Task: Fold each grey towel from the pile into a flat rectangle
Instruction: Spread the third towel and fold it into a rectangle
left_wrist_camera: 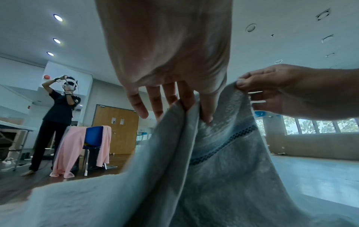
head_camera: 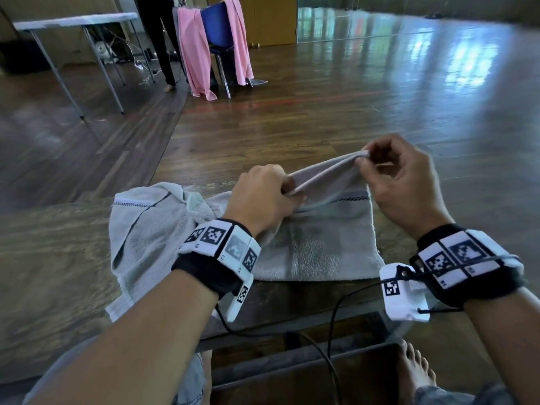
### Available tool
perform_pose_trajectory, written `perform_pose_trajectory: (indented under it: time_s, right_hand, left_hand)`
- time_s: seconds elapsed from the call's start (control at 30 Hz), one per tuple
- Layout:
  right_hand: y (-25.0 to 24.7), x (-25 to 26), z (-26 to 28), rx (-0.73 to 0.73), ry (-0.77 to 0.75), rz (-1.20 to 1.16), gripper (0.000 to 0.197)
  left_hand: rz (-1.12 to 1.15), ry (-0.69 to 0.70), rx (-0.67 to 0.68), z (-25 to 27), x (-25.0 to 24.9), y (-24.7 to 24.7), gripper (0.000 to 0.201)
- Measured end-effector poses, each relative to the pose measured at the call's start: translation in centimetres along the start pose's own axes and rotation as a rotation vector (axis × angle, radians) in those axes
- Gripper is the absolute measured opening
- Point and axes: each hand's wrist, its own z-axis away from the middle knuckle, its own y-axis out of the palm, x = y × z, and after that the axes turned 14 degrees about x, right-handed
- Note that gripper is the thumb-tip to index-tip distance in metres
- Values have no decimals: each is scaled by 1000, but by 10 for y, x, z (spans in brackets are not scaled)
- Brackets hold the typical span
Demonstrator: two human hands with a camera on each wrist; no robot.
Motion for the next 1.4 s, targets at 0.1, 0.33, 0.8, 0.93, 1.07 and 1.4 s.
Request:
perform_pose_trajectory:
  time_s: [0.1, 0.33, 0.8, 0.93, 1.07, 1.4]
  right_hand:
    - [-12, -4, 0, -87, 5, -27, 11]
    - [-25, -27, 4, -168, 118, 10, 11]
    - [-35, -11, 6, -132, 369, -72, 15]
    - [-50, 14, -32, -117, 427, -181, 19]
    - [-73, 54, -82, -176, 349, -344, 19]
    - [-118, 62, -10, 68, 360, -193, 13]
  left_hand:
    - [13, -3, 13, 4, 14, -6, 24]
    - [53, 29, 53, 21, 50, -28, 31]
    - [-27, 99, 46, 48, 79, -84, 18]
    - [-145, 225, 100, 25, 61, -143, 9]
    - [-293, 148, -37, 7, 40, -198, 25]
    - [32, 239, -29, 67, 27, -185, 8]
